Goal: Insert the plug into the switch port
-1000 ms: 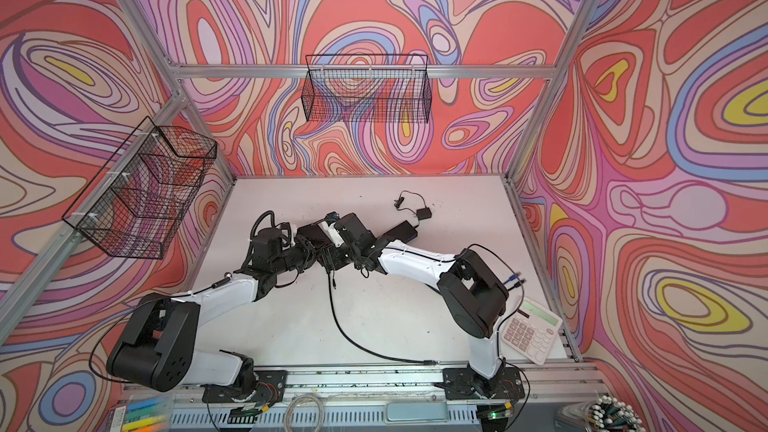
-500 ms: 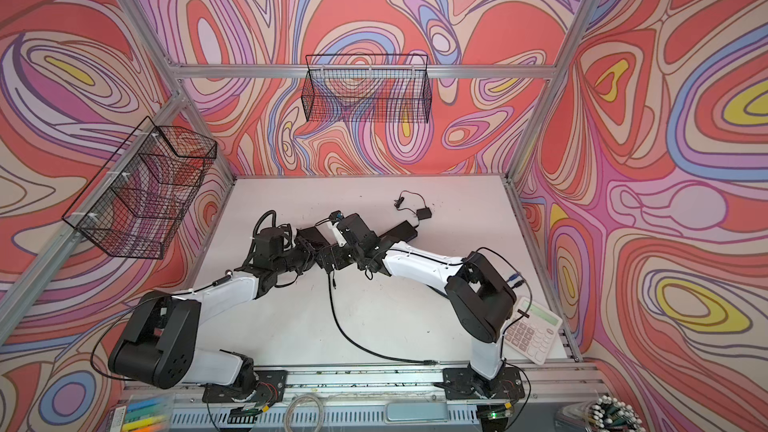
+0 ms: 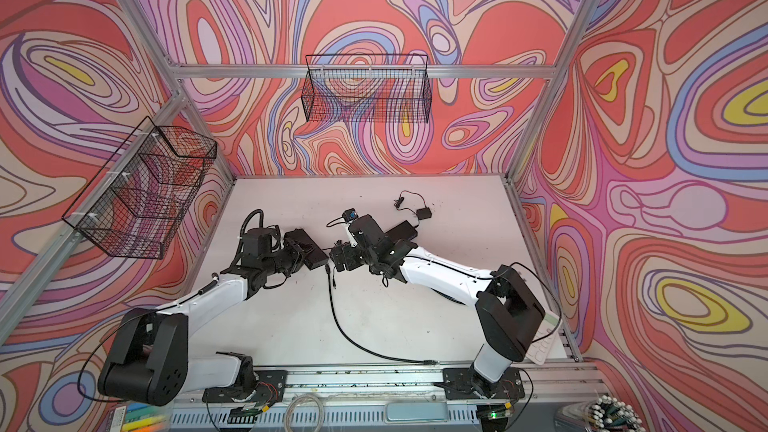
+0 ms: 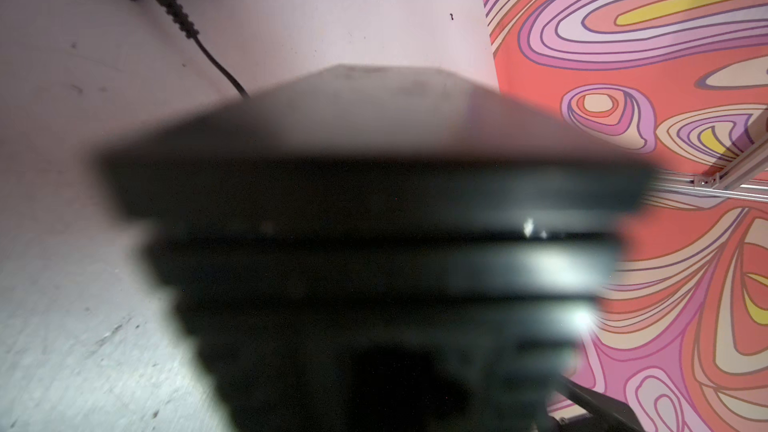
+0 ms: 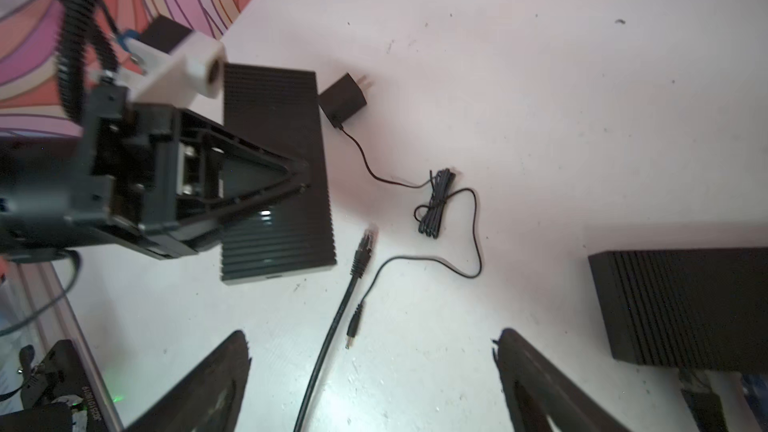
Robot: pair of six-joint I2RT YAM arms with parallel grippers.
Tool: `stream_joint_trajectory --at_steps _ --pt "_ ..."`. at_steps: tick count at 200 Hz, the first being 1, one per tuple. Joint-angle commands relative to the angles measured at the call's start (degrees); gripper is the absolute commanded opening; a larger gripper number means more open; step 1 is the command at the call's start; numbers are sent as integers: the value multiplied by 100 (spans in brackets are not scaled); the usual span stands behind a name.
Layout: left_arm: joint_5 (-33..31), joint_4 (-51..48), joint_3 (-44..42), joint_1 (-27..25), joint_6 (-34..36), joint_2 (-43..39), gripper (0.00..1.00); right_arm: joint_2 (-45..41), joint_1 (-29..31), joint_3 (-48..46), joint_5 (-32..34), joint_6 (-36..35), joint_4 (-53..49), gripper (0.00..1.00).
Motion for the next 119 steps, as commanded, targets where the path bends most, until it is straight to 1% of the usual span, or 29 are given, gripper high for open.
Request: stream_joint_trajectory --at_steps 1,21,31,44,51,92,119 --pt "11 -513 -41 118 304 -451 21 275 -5 127 282 -61 -898 88" --pt "-64 -970 -130 218 490 -834 21 441 -3 199 346 -138 -1191 77" --pt "-82 -1168 -173 260 558 -1017 22 542 -2 264 384 -196 -1310 69" --pt "-88 -1449 -220 340 655 -1249 22 614 6 398 449 -291 -1468 63" --pt "-78 -1577 -242 380 704 -1366 22 835 10 472 479 -351 -1522 61" --pt "-53 -2311 -299 621 961 -1926 22 1609 66 1229 887 -834 -1944 56" --pt "137 -2422 -370 880 1019 -2161 22 2211 171 1898 1122 -1387 -2139 55"
